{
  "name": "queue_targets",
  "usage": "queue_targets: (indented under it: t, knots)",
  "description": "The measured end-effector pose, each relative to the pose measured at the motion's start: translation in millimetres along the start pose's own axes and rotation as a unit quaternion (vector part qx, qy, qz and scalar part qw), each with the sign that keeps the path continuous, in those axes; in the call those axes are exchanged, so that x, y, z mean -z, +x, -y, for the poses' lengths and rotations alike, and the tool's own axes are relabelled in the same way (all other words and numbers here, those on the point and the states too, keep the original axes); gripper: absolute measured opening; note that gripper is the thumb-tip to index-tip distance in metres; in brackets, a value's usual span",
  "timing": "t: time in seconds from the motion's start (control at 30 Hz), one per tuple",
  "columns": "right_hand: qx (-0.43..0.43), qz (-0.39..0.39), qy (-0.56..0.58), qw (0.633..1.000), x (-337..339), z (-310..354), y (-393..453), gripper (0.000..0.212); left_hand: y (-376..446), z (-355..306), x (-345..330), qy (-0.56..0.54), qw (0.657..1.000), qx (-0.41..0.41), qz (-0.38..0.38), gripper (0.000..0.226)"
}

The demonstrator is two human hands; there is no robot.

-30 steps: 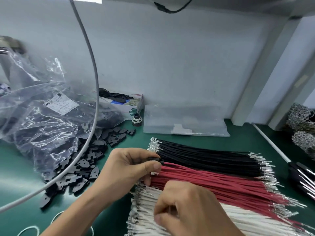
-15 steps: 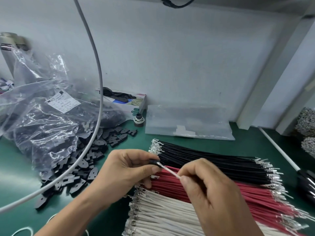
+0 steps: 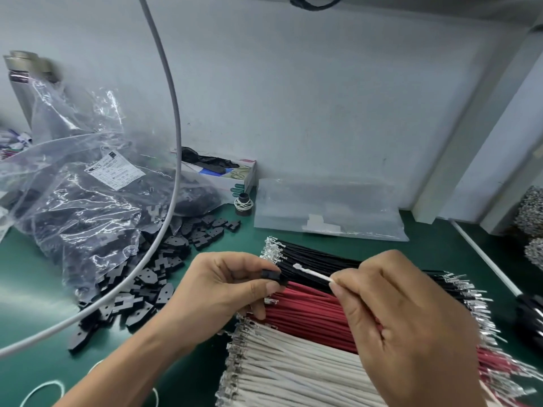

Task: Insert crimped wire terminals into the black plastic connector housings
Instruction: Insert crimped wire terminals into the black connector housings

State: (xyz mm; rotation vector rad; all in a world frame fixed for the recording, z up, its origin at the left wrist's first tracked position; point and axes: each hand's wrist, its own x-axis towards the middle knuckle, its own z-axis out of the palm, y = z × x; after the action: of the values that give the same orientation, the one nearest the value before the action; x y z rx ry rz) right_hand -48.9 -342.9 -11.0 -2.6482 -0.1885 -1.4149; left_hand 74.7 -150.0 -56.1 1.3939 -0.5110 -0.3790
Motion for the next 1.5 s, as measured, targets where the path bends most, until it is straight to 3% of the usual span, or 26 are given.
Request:
queue_targets:
  t: [0.1,0.27,0.53,0.8,1.0,1.1,1.4,1.5]
  knots:
    - [0.025,0.022,-0.017,0.999,-7,2,-3,0.015,0,-1,0,-0.008,1.000,0.000,0.007,0.020]
    - [-0.014,0.063,0.021,0.998,-18,-3,-10,0.010,-2,-2,1,-0.002,1.000,-0.005,0.020,0.022]
    - [-0.169,0.118,0.233,0.950,-22,-9,-11,0.018,-5,-5,1,0.020,0.998,-0.003,0.059,0.022]
    - [-0.024,0.058,0.091,0.994,-32,-7,-17,0.021,-6,-7,-2,0.122,0.991,-0.032,0.041,0.013]
    - [-0.114,0.087,0.208,0.968,-38,-6,-22,0.011,-7,-6,-2,0.122,0.990,-0.034,0.055,0.023]
    - [-0.155,0.117,0.214,0.957,-36,-7,-20,0.014,-6,-6,-2,0.109,0.992,-0.030,0.061,0.029]
    - [-0.095,0.092,0.200,0.971,-39,0,-23,0.012,-7,-2,-2,0.106,0.991,-0.036,0.069,0.027]
    - [-0.078,0.076,0.176,0.978,-35,-3,-18,0.021,-6,-6,-2,0.094,0.992,-0.054,0.058,0.018]
